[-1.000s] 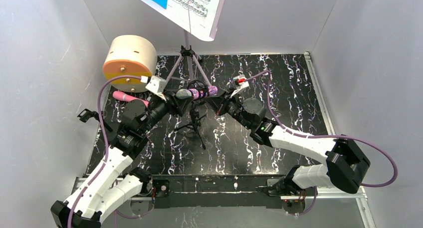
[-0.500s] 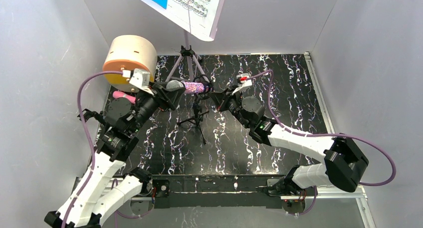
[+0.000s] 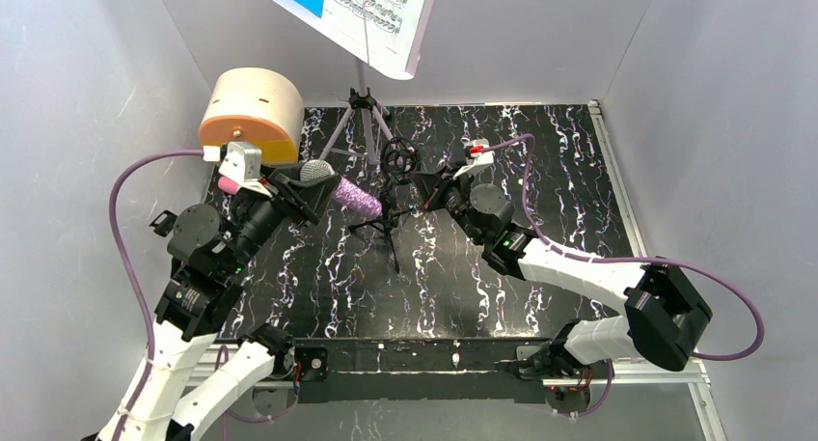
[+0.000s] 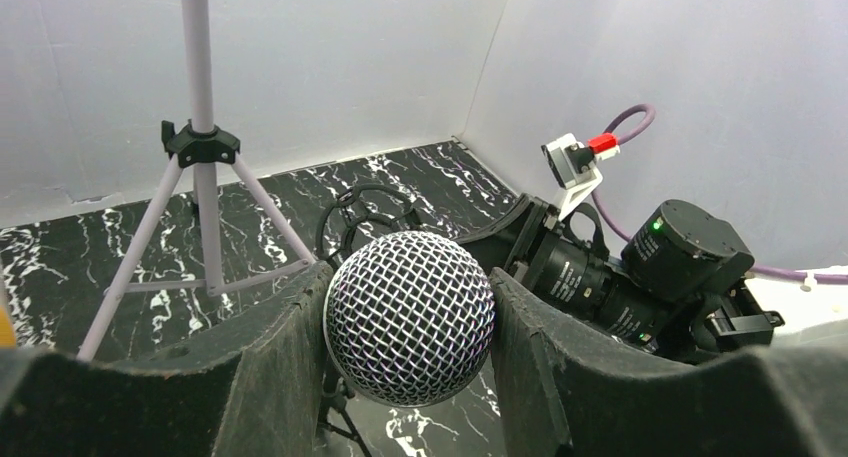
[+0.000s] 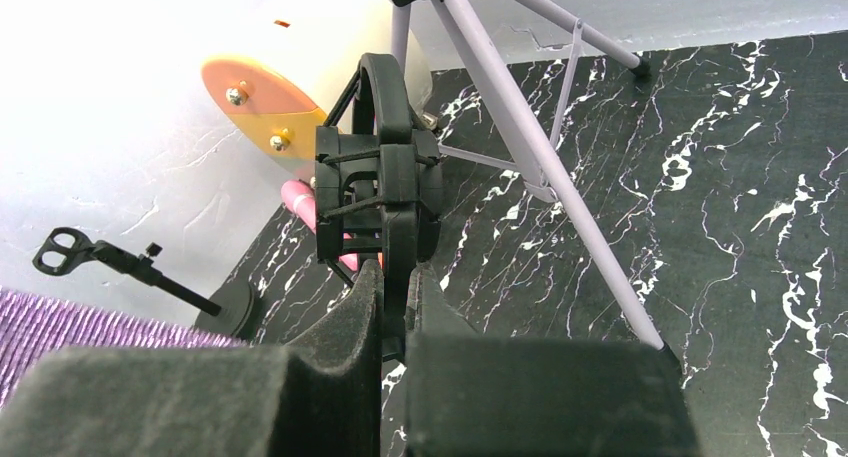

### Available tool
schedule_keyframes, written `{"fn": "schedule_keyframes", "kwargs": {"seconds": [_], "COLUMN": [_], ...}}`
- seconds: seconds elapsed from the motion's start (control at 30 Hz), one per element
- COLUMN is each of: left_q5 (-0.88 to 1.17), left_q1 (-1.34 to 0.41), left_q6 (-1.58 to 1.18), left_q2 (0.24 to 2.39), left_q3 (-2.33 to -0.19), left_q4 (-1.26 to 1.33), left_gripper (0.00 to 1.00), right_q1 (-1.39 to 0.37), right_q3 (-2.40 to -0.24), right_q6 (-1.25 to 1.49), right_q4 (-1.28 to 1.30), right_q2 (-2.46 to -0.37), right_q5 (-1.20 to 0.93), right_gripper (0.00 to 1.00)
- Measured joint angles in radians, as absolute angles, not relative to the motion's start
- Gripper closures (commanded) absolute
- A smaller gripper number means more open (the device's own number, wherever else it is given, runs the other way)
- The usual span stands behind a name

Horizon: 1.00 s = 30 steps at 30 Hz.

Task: Pack up the instrument practice props
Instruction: Pick up the microphone from the microphone stand, then place the microphone at the center of the board.

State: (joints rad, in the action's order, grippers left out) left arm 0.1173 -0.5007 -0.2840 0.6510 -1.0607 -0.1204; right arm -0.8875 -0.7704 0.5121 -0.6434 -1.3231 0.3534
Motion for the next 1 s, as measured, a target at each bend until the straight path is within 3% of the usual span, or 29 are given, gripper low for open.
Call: {"fn": "schedule_keyframes", "kwargs": {"seconds": [0.2, 0.4, 0.53, 0.73, 1.0], "left_q5": [0.085, 0.07, 0.071, 0.071, 0.005], "left_q1": [-0.501, -0.501, -0.501, -0.501, -0.501], "left_q6": [-0.262, -0.262, -0.285, -0.342, -0.448], "left_q2": [0.594, 0.564, 0.559, 0.57, 0.583], "left_q3": [-1.082, -1.09, -1.048, -0.968, -0.85], "left_q4": [-0.213, -0.245, -0.239, -0.233, -0.19], "left_gripper": [1.0, 1.0, 1.0, 1.0, 1.0], "right_q1": [-0.883, -0.873, -0.869, -0.868, -0.868], "right_q3": [-0.77, -0.758, -0.728, -0.688, -0.635], "right_q6": [0.498, 0.452, 0.371, 0.254, 0.146], "right_q4": [-0.649, -0.666, -0.641, -0.595, -0.595], "right_q2": [-1.323, -1.322, -1.311, -1.27, -1.156], "right_q5": [0.337, 0.299, 0.242, 0.142, 0.025], "right_gripper": [0.95, 0.5, 0.32, 0.22, 0.18]}}
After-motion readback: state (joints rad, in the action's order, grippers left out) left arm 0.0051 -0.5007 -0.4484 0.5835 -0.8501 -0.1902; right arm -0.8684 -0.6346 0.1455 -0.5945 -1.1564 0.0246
